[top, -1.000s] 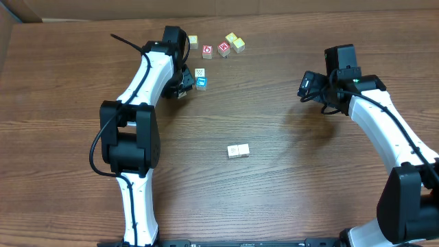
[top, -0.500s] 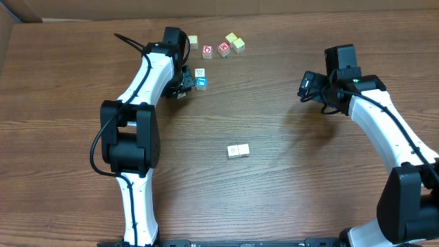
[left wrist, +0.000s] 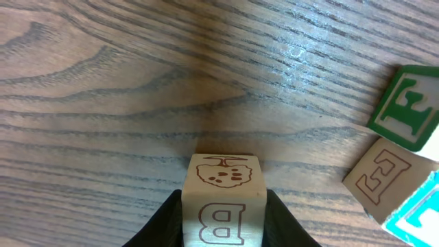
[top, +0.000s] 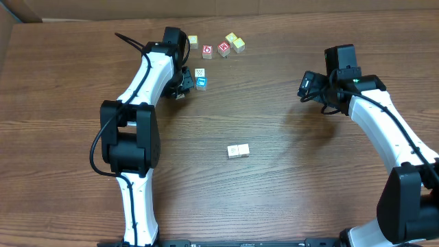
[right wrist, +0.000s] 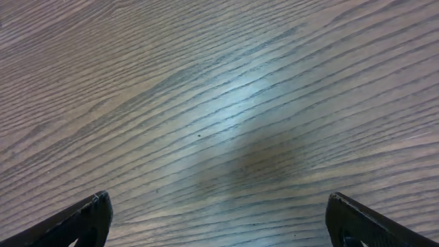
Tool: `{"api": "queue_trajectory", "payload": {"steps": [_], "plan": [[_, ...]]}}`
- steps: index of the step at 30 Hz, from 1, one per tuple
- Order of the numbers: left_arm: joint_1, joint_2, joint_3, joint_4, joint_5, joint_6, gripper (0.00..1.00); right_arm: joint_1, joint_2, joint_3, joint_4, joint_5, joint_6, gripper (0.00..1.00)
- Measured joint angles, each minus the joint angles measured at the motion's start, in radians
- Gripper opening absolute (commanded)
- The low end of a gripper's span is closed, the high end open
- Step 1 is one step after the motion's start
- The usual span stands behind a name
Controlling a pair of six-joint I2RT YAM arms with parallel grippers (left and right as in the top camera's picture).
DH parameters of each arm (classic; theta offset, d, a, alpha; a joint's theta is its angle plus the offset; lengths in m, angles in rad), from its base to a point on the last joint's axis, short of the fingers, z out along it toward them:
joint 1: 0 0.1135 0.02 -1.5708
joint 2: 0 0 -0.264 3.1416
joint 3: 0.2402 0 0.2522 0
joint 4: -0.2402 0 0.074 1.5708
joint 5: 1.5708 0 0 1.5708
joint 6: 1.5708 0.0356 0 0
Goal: Flip 4 blocks
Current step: 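Grasp the white B block with the left gripper and lift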
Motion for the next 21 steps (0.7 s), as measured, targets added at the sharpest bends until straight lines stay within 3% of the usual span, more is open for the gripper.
{"api": "queue_trajectory", "payload": {"steps": [11, 21], "plan": [[0.000, -0.064, 0.028, -0.111, 0.000, 0.016, 0.24, 0.000, 0.000, 0.000, 0.000, 0.000, 0.000, 1.00], [0.000, -0.483, 0.048, -0.347, 0.047, 0.018, 0.25, 0.000, 0.000, 0.000, -0.001, 0.000, 0.000, 1.00]]}}
